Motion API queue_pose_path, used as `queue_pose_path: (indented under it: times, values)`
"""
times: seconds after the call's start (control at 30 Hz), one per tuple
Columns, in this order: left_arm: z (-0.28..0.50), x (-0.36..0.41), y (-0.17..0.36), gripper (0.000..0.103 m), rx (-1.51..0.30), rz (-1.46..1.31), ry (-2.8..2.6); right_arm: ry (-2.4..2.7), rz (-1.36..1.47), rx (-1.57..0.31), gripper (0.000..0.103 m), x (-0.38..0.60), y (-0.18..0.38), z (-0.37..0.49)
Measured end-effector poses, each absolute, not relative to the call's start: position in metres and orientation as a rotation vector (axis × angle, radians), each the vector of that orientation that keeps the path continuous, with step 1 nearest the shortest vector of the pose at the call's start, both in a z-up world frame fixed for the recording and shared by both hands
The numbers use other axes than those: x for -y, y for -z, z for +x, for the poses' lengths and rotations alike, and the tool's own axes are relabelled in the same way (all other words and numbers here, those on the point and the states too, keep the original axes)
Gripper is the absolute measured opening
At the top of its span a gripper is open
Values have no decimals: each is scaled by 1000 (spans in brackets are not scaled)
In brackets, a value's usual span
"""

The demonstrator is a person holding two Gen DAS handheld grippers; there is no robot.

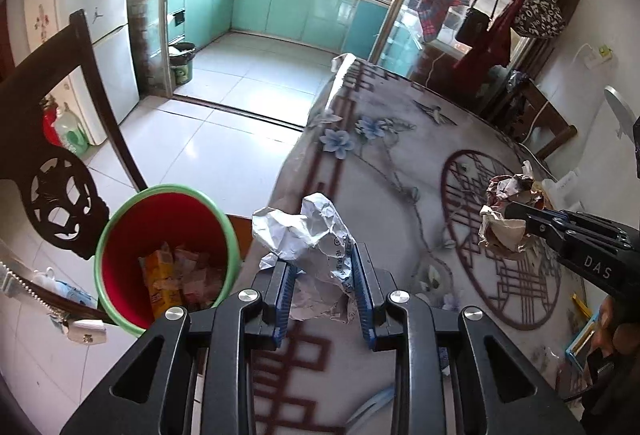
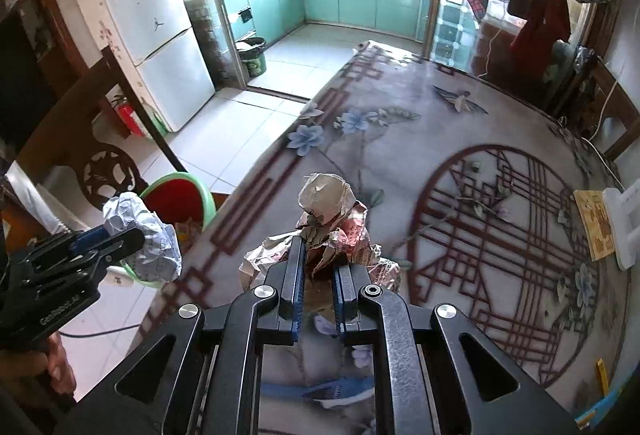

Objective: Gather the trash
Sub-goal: 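Carry the foil and crumpled paper over the red bucket and open both grippers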

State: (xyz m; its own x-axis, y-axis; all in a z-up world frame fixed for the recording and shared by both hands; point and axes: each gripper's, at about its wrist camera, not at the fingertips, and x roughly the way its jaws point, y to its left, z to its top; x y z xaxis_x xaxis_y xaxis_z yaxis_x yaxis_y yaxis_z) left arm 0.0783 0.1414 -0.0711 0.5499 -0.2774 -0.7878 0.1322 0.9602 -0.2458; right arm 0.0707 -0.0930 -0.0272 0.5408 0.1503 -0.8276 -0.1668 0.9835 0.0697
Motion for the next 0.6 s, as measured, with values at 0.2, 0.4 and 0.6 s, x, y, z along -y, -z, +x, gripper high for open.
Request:
queue_pose_path:
  times: [0.2, 0.4, 0.6]
  values:
    - [80, -168, 71, 25, -954, -180, 208, -212, -36, -981, 12, 71, 26, 73]
    - [78, -198, 76, 26, -957, -197, 158, -238, -50, -982, 12, 50, 27, 76]
    - [73, -227, 82, 26, -960, -217, 106, -271, -70, -989, 12, 26, 31, 80]
